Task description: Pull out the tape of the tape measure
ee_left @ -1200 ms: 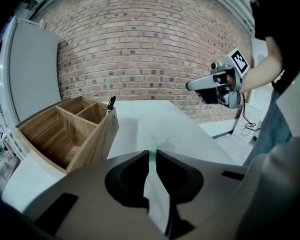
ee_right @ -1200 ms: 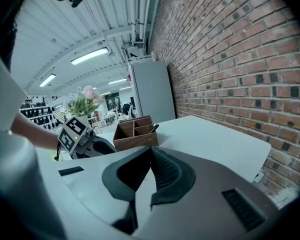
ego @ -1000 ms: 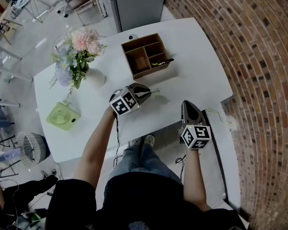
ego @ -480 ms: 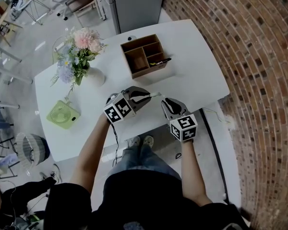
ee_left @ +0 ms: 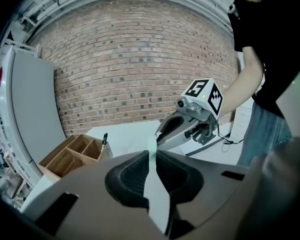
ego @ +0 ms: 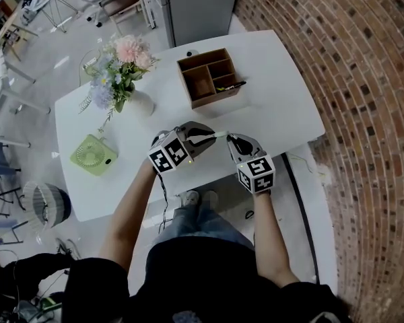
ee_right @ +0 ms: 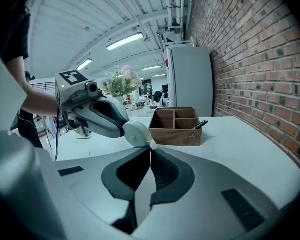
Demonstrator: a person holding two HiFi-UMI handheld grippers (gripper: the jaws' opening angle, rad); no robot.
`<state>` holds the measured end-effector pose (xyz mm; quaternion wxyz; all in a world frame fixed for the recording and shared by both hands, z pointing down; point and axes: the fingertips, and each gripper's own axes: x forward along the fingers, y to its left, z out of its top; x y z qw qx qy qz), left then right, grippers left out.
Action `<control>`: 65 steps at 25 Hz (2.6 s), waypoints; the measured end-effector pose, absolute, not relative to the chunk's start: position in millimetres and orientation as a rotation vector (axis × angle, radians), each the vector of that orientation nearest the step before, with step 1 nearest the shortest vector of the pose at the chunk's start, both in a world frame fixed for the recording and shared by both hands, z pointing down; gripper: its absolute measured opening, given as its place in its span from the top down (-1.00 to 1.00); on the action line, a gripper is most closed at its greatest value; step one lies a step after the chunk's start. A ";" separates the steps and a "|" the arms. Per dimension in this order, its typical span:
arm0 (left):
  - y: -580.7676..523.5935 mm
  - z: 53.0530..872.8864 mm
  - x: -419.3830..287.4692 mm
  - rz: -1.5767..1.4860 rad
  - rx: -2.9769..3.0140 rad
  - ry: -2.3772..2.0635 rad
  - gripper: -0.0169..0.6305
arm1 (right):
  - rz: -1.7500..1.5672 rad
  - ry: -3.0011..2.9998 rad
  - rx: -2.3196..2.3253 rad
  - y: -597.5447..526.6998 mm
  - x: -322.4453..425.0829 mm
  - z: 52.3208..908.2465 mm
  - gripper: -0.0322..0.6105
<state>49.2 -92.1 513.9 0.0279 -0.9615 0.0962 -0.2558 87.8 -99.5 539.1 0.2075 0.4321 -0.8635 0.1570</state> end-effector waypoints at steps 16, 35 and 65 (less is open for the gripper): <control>-83.7 520.2 29.1 -0.852 -2.953 0.289 0.77 | 0.383 -2.295 1.302 -92.5 124.5 542.3 0.89; -87.3 535.9 -8.5 -0.959 -2.931 0.293 0.77 | 0.326 -2.140 1.434 -99.3 185.1 550.8 0.89; -96.1 565.1 -50.2 -1.100 -2.918 0.337 0.77 | 0.255 -2.080 1.360 -112.6 207.1 571.8 0.89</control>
